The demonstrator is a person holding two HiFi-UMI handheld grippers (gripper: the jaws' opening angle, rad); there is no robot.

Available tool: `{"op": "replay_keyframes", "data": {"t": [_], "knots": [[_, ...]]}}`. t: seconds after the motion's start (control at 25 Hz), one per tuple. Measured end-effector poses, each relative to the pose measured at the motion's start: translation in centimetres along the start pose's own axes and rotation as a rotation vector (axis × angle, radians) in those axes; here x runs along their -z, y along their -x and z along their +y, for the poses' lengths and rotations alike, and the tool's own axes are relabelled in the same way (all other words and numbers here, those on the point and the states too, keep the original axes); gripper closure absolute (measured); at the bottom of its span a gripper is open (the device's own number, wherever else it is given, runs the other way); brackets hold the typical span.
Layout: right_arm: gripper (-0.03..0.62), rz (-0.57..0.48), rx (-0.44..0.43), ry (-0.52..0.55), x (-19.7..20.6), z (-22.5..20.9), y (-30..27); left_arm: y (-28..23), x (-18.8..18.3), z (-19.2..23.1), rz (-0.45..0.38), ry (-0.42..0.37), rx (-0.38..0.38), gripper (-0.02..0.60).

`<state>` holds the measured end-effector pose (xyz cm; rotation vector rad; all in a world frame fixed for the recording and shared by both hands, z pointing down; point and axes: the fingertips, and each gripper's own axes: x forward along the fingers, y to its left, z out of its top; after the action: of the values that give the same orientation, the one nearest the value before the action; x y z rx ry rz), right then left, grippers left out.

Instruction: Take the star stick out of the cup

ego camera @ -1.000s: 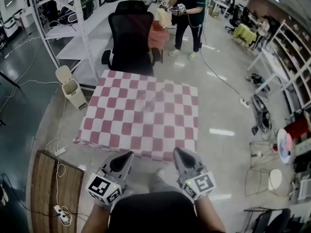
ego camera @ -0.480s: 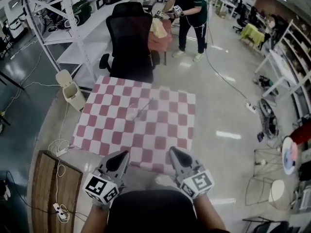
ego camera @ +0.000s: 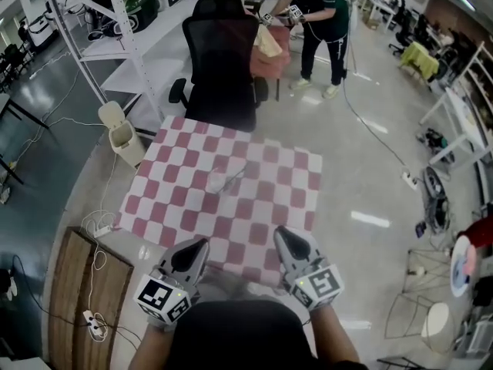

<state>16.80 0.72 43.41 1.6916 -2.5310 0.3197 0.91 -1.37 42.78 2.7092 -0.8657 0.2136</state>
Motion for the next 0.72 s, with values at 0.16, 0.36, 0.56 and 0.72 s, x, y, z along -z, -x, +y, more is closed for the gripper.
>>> {"op": "replay_keyframes", "data": {"t": [0.16, 0.36, 0.56, 0.72], "knots": [[0.576, 0.018, 0.008, 0.011, 0.1, -0.6, -2.6, -0.8, -0.4, 1.9, 0.012, -0.009, 0.001, 0.541], [0.571, 0.049, 0.021, 0.002, 0.6, -1.5, -6.2, -1.6, -0.7, 4.6, 0.03, 0.002, 0.015, 0.541], [0.517, 0.085, 0.033, -0.001, 1.5, -3.0, -9.5, -2.3, -0.6, 6.8, 0.051, 0.021, 0.019, 0.541], [0.458, 0.12, 0.036, -0.008, 2.6, -4.3, -12.4, -2.9, -0.2, 8.5, 0.076, 0.02, 0.02, 0.541]]}}
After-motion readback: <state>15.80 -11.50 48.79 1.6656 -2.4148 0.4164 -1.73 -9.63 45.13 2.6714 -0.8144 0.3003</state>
